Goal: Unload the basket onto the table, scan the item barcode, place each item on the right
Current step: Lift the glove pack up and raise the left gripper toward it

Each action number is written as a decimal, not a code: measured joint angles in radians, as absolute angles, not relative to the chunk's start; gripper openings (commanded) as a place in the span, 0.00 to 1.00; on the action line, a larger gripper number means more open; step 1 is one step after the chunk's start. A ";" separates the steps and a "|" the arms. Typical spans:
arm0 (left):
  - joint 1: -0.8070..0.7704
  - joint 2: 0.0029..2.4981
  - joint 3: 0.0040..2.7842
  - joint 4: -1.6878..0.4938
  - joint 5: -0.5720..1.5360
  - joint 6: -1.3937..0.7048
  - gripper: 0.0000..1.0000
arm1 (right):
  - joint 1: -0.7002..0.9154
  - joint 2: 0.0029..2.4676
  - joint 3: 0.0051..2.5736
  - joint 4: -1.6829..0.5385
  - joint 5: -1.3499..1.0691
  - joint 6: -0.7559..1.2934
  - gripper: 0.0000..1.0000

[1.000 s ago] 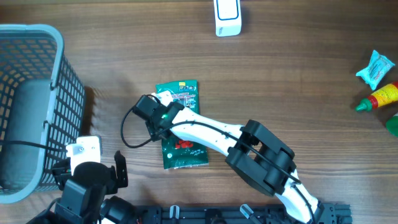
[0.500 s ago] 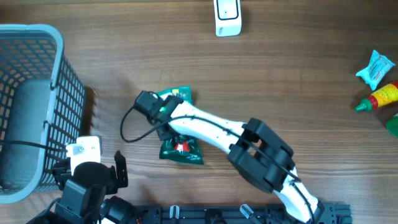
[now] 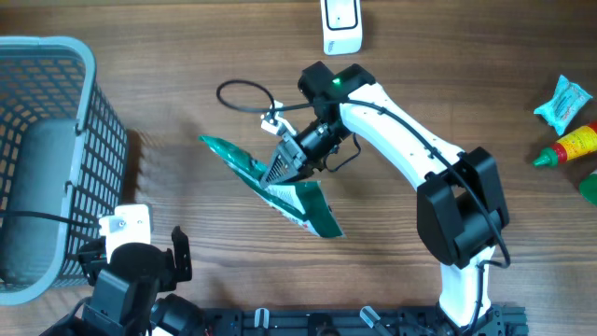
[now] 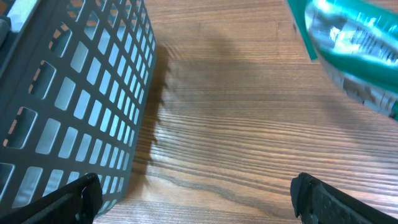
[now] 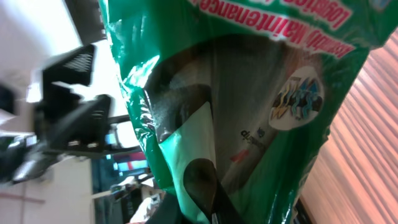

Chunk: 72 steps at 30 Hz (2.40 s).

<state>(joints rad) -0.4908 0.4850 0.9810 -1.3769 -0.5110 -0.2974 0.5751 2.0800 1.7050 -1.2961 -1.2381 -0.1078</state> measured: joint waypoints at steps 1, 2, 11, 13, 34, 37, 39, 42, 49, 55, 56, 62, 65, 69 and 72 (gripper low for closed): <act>-0.491 0.485 0.981 -1.377 -0.511 -0.297 1.00 | 0.574 2.080 1.705 -1.274 -1.258 -0.117 0.04; -0.491 0.485 0.981 -1.377 -0.511 -0.297 1.00 | 0.574 2.080 1.704 -1.251 -1.269 -0.131 0.04; -0.491 0.485 0.981 -1.377 -0.511 -0.297 1.00 | 0.575 2.079 1.526 -1.119 -1.338 -0.132 0.04; -0.491 0.485 0.981 -1.377 -0.511 -0.297 1.00 | 0.574 2.079 1.507 -1.144 -1.346 -0.129 0.04; -0.491 0.485 0.980 -1.004 -0.365 -0.373 1.00 | 0.299 2.021 1.507 -1.470 -1.559 -0.155 0.04; -0.491 0.485 0.980 -0.900 -0.251 -0.417 1.00 | 0.277 1.990 1.507 -1.490 -1.559 -0.134 0.04; -0.491 0.485 0.980 -0.892 -0.220 -0.429 1.00 | 0.252 1.979 1.507 -1.489 -1.559 -0.093 0.04; -0.491 0.485 0.980 -0.882 -0.187 -0.472 1.00 | 0.190 1.974 1.507 -1.489 -1.559 -0.044 0.04; -0.491 0.512 0.876 -0.804 -0.119 -0.902 1.00 | 0.125 1.973 1.507 -1.484 -1.559 0.038 0.04; -0.491 0.534 0.424 -0.037 0.077 -1.208 1.00 | 0.116 1.972 1.507 -1.458 -1.559 0.061 0.04; -0.491 0.534 0.373 0.033 0.086 -1.250 1.00 | 0.116 1.972 1.507 -1.457 -1.559 0.063 0.04; -0.491 0.534 0.134 0.287 0.121 -1.461 1.00 | 0.116 1.972 1.507 -1.454 -1.559 0.091 0.04; -0.491 0.534 0.108 0.307 0.110 -1.504 1.00 | 0.118 1.972 1.507 -1.454 -1.559 0.135 0.04; -0.491 0.562 0.105 0.406 0.091 -1.515 1.00 | 0.151 1.972 1.520 -1.442 -1.559 0.173 0.04; -0.491 0.624 0.104 0.530 0.075 -1.530 1.00 | 0.203 1.972 1.543 -1.355 -1.559 0.224 0.04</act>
